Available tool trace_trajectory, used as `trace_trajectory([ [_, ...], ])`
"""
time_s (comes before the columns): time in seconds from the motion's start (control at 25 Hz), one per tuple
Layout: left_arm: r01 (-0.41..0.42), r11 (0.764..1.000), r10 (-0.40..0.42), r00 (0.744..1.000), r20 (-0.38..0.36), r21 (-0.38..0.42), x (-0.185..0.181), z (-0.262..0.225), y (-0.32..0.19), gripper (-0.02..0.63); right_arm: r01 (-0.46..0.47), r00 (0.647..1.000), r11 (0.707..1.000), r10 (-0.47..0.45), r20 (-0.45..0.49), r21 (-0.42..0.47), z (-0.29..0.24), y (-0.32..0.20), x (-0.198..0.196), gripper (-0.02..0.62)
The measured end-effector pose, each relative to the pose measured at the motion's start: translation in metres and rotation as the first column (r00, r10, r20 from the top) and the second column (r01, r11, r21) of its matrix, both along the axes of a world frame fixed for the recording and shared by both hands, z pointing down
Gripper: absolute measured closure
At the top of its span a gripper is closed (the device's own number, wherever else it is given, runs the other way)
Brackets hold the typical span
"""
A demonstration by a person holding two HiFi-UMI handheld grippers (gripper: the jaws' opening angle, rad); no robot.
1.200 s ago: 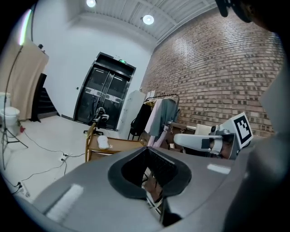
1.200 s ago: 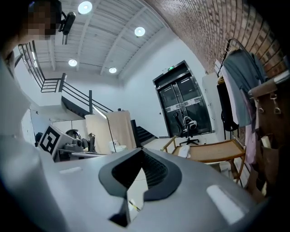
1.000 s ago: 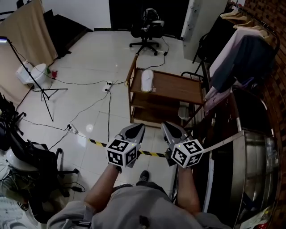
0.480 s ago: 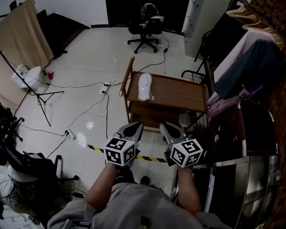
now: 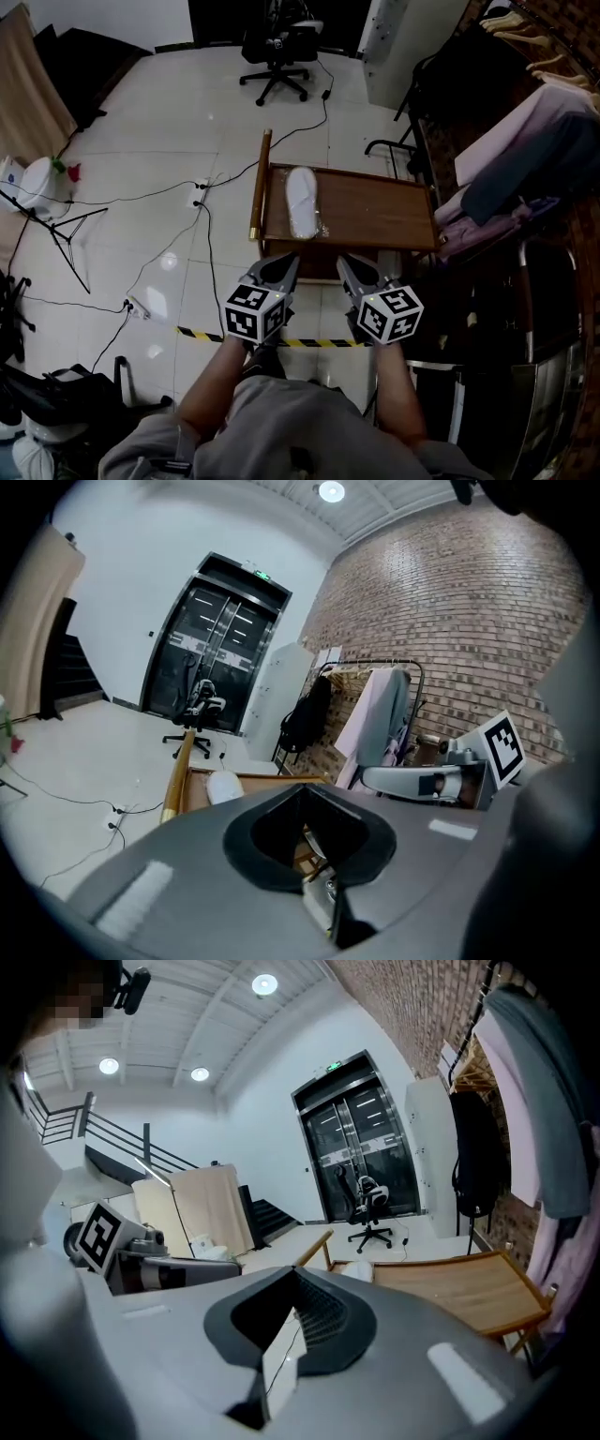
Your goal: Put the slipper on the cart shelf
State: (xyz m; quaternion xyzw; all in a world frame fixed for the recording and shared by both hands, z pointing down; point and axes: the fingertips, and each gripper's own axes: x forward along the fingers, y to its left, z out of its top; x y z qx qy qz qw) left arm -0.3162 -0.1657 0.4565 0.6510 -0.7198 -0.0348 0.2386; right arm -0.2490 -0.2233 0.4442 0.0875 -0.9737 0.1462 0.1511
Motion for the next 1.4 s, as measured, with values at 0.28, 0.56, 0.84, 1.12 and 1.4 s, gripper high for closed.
trace_trajectory([
  [0.28, -0.048, 0.997, 0.044, 0.998, -0.055, -0.067, -0.043, 0.033, -0.017, 0.598, -0.112, 0.988, 0.993, 0.107, -0.112, -0.04, 0.045, -0.021, -0.041, 0.595],
  [0.56, -0.034, 0.988, 0.021, 0.996, -0.086, -0.152, -0.051, 0.092, -0.029, 0.598, -0.1, 0.972, 0.991, 0.079, -0.219, -0.09, 0.13, -0.049, -0.07, 0.55],
  [0.84, -0.017, 0.98, -0.007, 0.993, -0.117, -0.2, -0.055, 0.123, -0.03, 0.598, -0.106, 0.946, 0.99, 0.071, -0.318, -0.093, 0.203, -0.072, -0.113, 0.342],
  [1.12, 0.043, 0.968, -0.075, 0.99, -0.122, -0.249, -0.076, 0.15, -0.026, 0.598, -0.144, 0.904, 0.987, 0.101, -0.415, -0.074, 0.26, -0.089, -0.141, 0.167],
  [1.4, 0.034, 0.958, -0.077, 0.987, -0.141, -0.284, -0.087, 0.161, -0.01, 0.598, -0.221, 0.84, 0.975, 0.199, -0.505, 0.017, 0.293, -0.104, -0.153, 0.138],
])
